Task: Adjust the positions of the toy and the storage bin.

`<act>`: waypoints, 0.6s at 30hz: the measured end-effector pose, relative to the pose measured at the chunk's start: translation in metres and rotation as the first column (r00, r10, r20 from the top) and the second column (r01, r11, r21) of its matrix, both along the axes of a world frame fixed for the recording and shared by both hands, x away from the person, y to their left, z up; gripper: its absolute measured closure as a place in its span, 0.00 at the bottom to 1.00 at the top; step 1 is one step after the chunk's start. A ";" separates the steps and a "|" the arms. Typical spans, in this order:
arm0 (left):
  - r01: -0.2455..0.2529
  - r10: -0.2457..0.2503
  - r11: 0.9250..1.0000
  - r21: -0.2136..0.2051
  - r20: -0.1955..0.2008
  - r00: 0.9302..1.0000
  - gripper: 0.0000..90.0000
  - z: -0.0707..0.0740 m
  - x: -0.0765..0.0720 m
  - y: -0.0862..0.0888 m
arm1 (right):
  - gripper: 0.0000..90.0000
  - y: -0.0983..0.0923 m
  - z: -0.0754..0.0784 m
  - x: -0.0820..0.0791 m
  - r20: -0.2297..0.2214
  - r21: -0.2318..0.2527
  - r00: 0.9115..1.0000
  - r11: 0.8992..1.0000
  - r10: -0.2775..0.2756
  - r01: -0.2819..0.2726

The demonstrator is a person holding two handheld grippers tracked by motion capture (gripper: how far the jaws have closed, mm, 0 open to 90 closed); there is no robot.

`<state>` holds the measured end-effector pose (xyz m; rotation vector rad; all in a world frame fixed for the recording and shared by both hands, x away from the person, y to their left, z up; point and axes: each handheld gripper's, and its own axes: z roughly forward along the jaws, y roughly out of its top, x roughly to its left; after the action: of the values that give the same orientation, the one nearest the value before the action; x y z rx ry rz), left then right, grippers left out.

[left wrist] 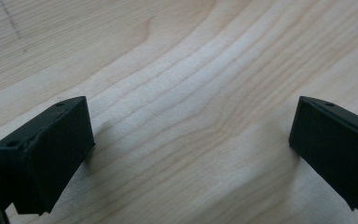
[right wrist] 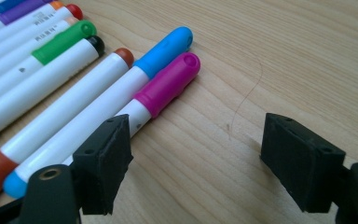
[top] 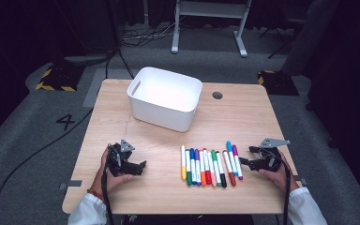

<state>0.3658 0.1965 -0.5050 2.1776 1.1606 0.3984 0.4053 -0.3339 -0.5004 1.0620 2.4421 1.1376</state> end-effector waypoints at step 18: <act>0.158 -0.158 0.987 0.008 -0.001 0.987 0.00 0.001 -0.013 -0.045 | 0.35 0.011 0.014 -0.016 0.035 0.032 0.999 0.999 0.026 -0.027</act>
<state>0.3525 0.1516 -0.5045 2.2578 0.9790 0.3340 0.3891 -0.3231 -0.4859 1.0130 2.4259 1.1974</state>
